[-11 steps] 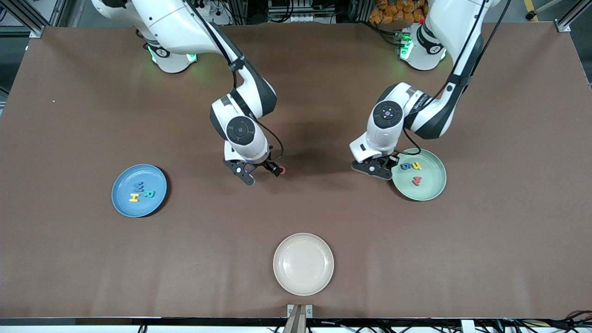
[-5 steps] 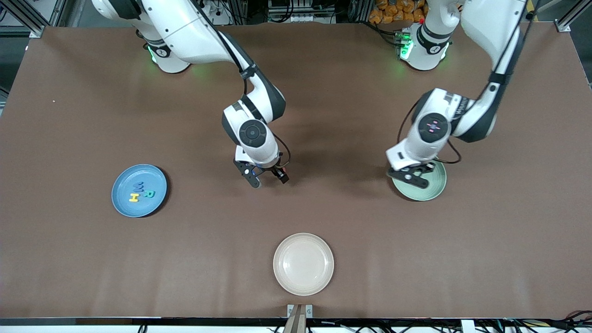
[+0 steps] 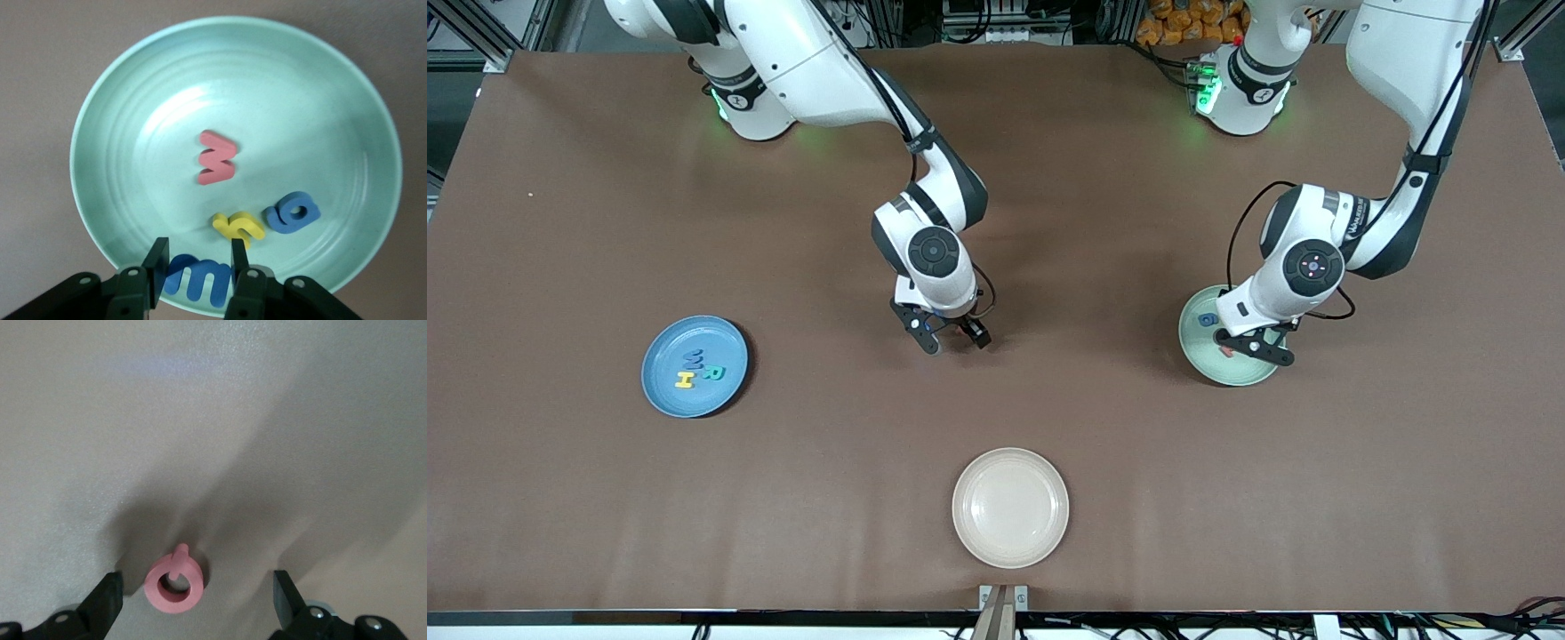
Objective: Sort uppercase to blue plate, lowercase to green plate
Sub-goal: 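Lower the m onto the green plate while the right gripper grasps the pink letter, then open the left gripper and withdraw while the right gripper carries the pink letter, then release the pink letter onto the blue plate with the right gripper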
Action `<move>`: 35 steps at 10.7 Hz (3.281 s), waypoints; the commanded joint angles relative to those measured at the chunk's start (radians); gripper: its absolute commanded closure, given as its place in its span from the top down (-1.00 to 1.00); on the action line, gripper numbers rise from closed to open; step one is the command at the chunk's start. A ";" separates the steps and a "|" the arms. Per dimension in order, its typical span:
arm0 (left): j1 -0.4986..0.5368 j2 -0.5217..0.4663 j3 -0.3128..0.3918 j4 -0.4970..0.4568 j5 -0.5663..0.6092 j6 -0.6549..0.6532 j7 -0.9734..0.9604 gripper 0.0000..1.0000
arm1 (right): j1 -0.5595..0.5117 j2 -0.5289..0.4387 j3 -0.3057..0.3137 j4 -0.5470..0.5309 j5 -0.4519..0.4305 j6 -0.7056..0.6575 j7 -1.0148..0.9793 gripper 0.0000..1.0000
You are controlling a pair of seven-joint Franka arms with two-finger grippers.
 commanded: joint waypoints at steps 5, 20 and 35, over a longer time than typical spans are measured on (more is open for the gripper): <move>0.023 0.012 0.016 0.011 -0.021 -0.001 0.097 1.00 | 0.012 0.014 -0.014 0.027 -0.038 0.000 0.035 -0.99; 0.066 -0.366 0.159 0.539 -0.300 -0.665 0.039 1.00 | -0.480 -0.340 -0.041 -0.214 -0.098 -0.286 -0.986 -1.00; 0.092 -0.413 0.167 0.550 -0.243 -0.704 0.009 1.00 | -0.668 -0.604 -0.038 -0.311 -0.149 -0.355 -1.475 1.00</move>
